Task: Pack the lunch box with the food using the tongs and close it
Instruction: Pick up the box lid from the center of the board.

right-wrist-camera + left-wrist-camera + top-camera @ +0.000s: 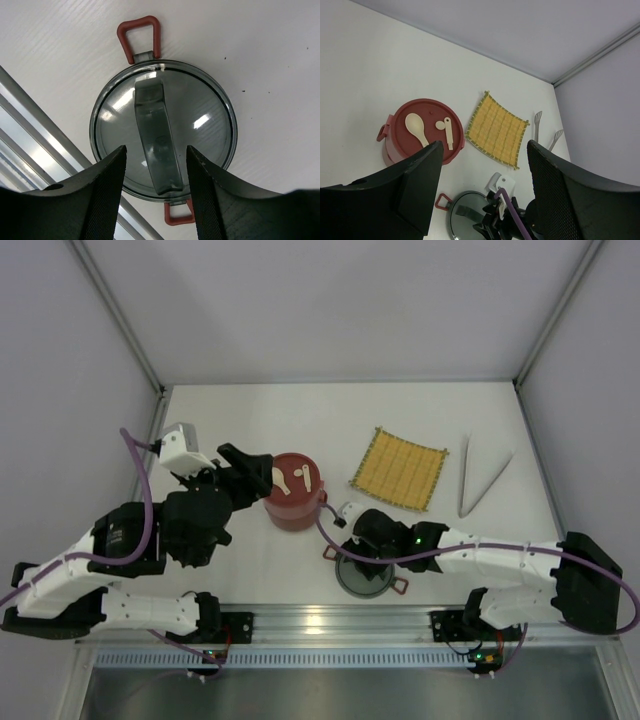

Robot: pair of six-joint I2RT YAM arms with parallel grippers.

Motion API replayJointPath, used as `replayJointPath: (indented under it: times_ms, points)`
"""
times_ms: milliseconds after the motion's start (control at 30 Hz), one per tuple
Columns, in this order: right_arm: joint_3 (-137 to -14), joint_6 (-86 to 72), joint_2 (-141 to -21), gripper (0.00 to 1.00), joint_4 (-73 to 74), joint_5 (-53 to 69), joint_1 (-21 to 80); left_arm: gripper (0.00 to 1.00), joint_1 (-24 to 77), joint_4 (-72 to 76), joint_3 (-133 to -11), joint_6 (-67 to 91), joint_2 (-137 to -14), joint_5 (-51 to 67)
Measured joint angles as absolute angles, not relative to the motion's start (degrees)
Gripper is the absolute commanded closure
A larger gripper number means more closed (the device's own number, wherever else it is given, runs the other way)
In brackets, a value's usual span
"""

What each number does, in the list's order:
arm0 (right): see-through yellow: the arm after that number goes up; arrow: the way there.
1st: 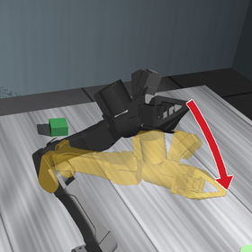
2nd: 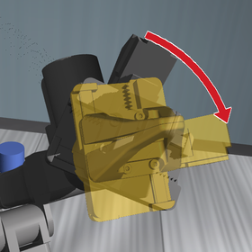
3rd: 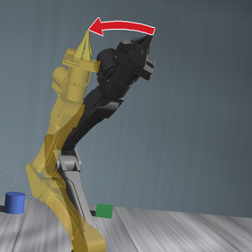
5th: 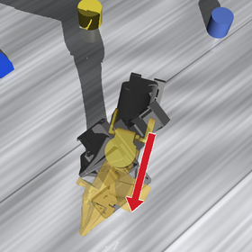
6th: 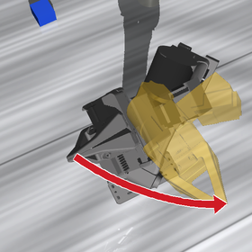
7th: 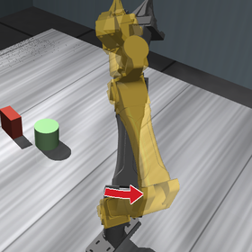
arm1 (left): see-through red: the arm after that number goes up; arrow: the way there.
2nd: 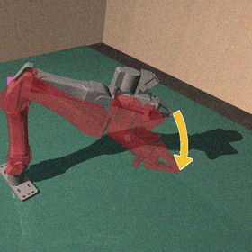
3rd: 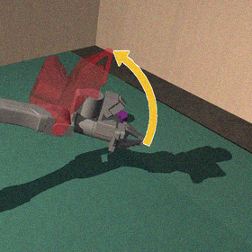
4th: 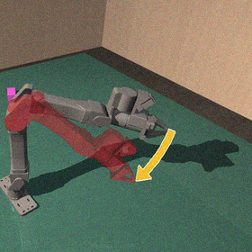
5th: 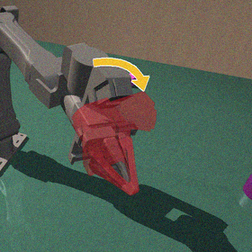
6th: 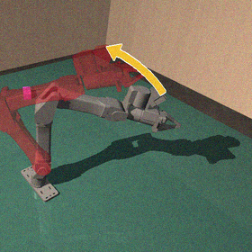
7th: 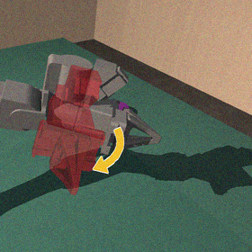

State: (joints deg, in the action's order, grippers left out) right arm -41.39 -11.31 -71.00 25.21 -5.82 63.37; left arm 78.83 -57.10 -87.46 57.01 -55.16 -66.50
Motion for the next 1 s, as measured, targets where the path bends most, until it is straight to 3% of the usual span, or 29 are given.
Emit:
replayJointPath:
  times_ms: [233,433,767,1000]
  points:
    - [-41.4,-11.1,-72.4,0.51,24.9,-5.2,63.4,0.27,78.8,-57.1,-87.2,56.9,-54.6,-66.9]
    - [-41.4,-11.1,-75.4,0.59,24.9,-5.3,63.4,0.27,78.8,-57.1,-87.2,56.8,-54.1,-67.0]
    - [-41.8,-11.2,-74.6,0.85,26.8,-6.2,63.4,0.27,78.8,-57.1,-86.8,56.8,-53.6,-67.0]
    - [-49.6,-11.7,-67.7,0.92,33.9,-7.8,63.4,0.26,78.8,-57.1,-86.8,56.5,-53.2,-67.0]
